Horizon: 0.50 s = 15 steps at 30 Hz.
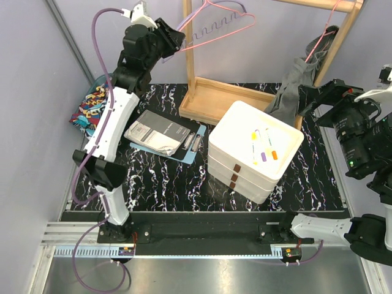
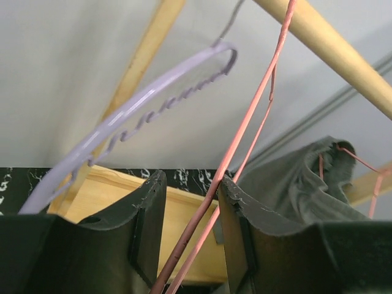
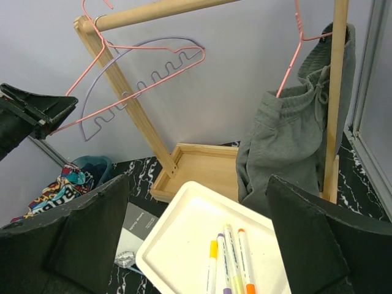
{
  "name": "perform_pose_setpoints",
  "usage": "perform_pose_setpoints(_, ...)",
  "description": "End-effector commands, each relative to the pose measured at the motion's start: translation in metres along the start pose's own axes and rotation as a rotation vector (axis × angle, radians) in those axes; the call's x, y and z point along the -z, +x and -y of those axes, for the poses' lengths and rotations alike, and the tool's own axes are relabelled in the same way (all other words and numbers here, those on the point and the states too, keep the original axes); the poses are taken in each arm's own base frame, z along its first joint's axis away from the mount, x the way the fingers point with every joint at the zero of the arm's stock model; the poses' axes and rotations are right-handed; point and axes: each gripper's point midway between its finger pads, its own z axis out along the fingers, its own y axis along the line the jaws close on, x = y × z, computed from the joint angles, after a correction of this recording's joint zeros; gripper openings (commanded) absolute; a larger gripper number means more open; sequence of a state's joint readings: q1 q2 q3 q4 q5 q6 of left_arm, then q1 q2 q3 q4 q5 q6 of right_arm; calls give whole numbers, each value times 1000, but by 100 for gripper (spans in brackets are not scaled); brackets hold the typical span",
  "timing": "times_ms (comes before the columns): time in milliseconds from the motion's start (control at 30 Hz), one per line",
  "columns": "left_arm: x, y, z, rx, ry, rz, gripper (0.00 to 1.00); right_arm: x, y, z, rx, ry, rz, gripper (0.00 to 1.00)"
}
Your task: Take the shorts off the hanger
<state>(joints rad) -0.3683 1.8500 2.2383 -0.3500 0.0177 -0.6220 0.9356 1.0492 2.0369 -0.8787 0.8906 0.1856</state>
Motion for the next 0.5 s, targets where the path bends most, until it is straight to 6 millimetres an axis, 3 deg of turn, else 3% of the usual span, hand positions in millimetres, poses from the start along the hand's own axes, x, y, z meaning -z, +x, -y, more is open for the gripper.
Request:
perform_pose_setpoints(0, -13, -31, 2, 15, -19, 145, 0, 1, -12, 14, 3, 67, 44, 100)
perform_pose_setpoints(200, -23, -5, -18, -32, -78, 99, 0, -3, -6, 11, 34, 71, 32, 100)
perform_pose_setpoints(467, -11, 14, -29, -69, -113, 48, 2, -15, 9, -11, 63, 20, -8, 100)
